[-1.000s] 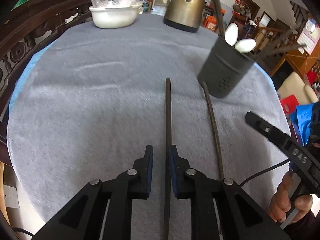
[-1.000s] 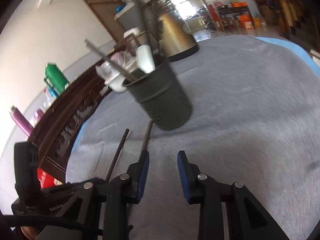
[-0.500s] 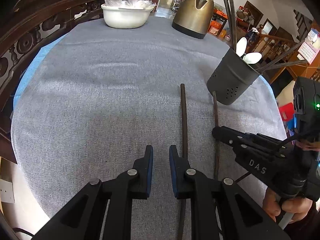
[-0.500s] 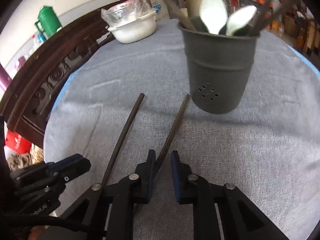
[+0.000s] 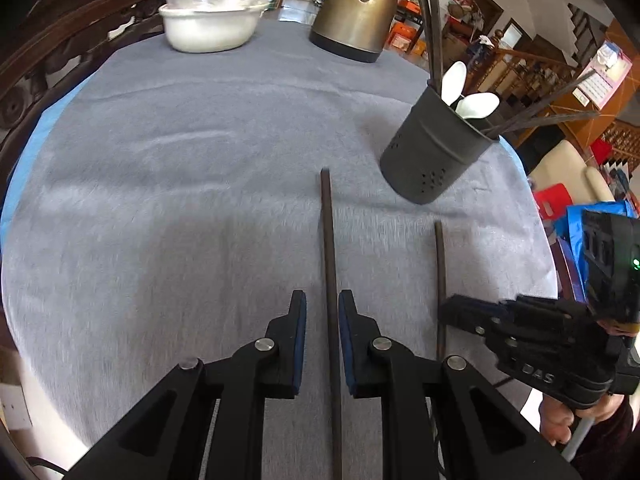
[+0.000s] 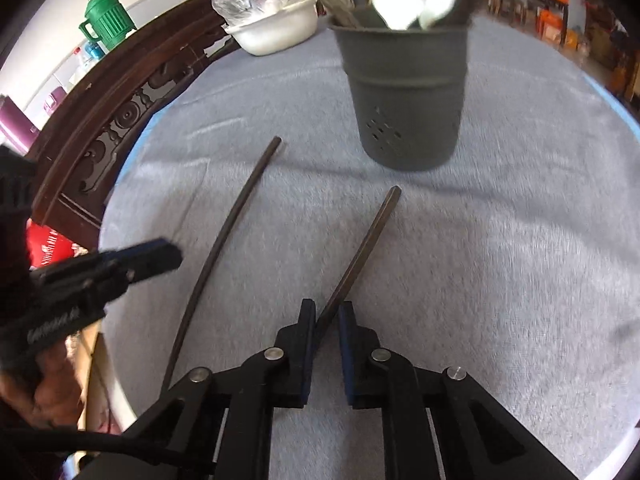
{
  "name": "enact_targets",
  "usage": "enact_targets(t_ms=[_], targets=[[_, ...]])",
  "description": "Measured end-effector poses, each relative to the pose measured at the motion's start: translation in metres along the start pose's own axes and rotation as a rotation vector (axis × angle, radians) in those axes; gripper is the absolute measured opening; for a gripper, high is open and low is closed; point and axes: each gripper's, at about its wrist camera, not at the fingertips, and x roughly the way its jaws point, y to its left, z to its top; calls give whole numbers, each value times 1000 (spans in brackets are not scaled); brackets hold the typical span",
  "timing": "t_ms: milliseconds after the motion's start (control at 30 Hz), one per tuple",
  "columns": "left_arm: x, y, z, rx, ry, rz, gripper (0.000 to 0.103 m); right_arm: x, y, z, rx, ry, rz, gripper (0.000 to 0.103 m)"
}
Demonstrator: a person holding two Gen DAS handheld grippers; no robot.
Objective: Organize utensils
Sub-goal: 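Grasp a dark chopstick with the left tool while the right tool grasps another, then lift both chopsticks, insert them into the grey cup and open both tools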
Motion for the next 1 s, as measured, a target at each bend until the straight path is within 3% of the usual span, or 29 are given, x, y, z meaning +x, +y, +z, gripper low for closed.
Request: enact_targets(t_ms=[167, 267, 433, 600, 767, 833, 933, 1000], targets=[[13, -5, 30, 33, 16, -1, 16, -18, -26, 14, 141, -47, 86, 16], [25, -8, 45, 55, 40, -15, 20, -23, -36, 25, 200, -71, 74, 23], [41, -9, 75, 64, 63, -13, 21, -4, -39, 42, 273, -13, 20, 23], [58, -16, 89, 80, 112, -25, 21, 16, -32, 47, 289, 48, -56, 21], [77, -18, 92, 79, 184, -26, 21, 23, -18, 54, 237, 38, -154, 10], [78, -18, 92, 75, 177, -33, 21, 24, -12, 55, 195, 37, -175, 10], [79, -15, 93, 47, 173, -32, 8, 25, -11, 54, 191, 23, -138, 8], [76, -14, 91, 41, 160, -28, 8, 15, -13, 52, 194, -23, -104, 6]])
